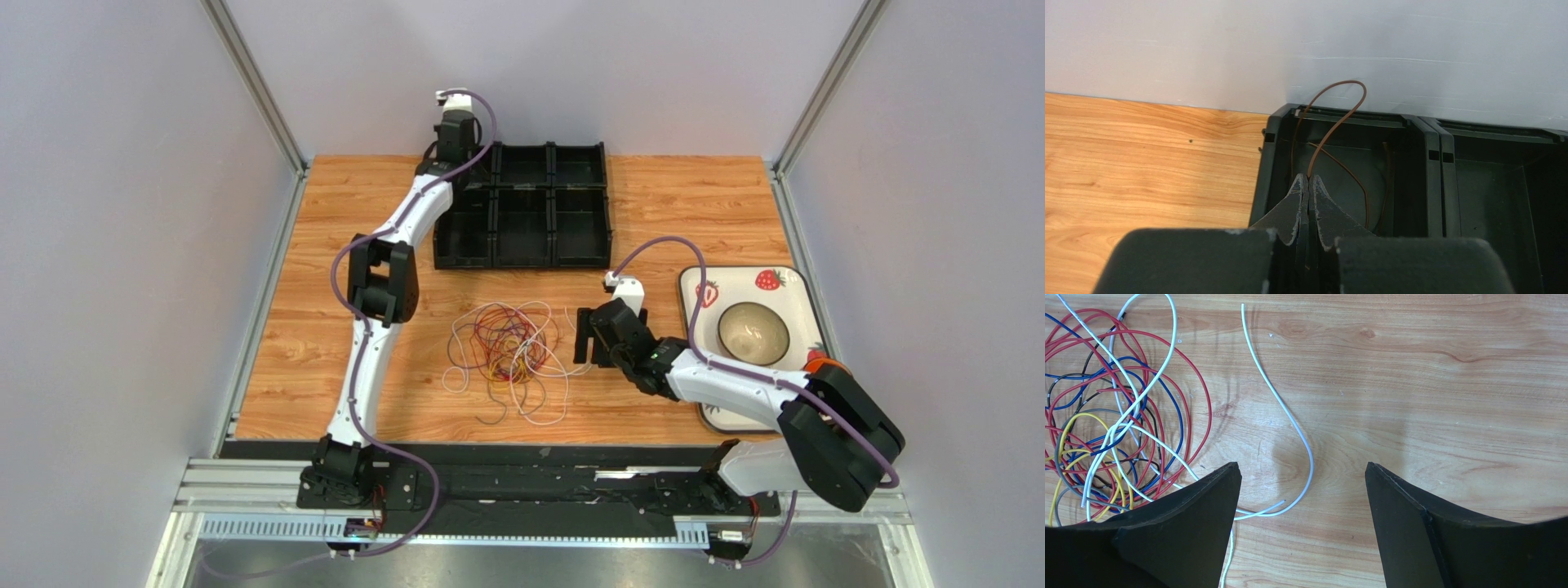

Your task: Untangle the cables

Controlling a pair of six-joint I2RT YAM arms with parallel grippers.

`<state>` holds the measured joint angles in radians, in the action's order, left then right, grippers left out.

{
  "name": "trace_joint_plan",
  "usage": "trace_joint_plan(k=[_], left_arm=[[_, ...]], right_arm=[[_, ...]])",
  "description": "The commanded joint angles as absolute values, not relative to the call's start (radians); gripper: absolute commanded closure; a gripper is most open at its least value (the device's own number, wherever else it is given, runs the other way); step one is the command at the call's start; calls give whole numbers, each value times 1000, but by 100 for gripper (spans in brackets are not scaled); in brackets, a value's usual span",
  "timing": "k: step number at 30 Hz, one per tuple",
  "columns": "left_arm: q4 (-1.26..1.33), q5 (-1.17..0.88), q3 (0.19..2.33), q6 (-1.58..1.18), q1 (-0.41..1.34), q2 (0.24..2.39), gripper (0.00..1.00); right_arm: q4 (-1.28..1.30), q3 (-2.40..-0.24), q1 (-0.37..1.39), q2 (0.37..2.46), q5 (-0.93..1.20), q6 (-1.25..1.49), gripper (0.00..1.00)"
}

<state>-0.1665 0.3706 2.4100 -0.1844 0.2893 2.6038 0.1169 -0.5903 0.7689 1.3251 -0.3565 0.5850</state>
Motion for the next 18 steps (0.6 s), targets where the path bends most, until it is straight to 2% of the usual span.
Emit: trace_joint_plan(k=[1,6,7,8,17,18], left_arm=[[-170,324,2471,-235,287,2623,92],[-181,321,2500,-245,281,2615,64],[-179,324,2499,-244,281,2600,52],[-179,327,2497,-241,281,2589,44],[-204,368,2436,-227,281,2402,22],[-224,371,2427,-229,281,2379,13]], right_arm=[[101,-623,765,1328,-364,575,21],[100,-618,765,1322,-364,577,21],[101,-621,767,1324,-364,577,21],[103,-621,765,1325,-367,577,21],[100,-620,767,1324,-371,578,21],[100,-620,765,1324,-370,580,22]])
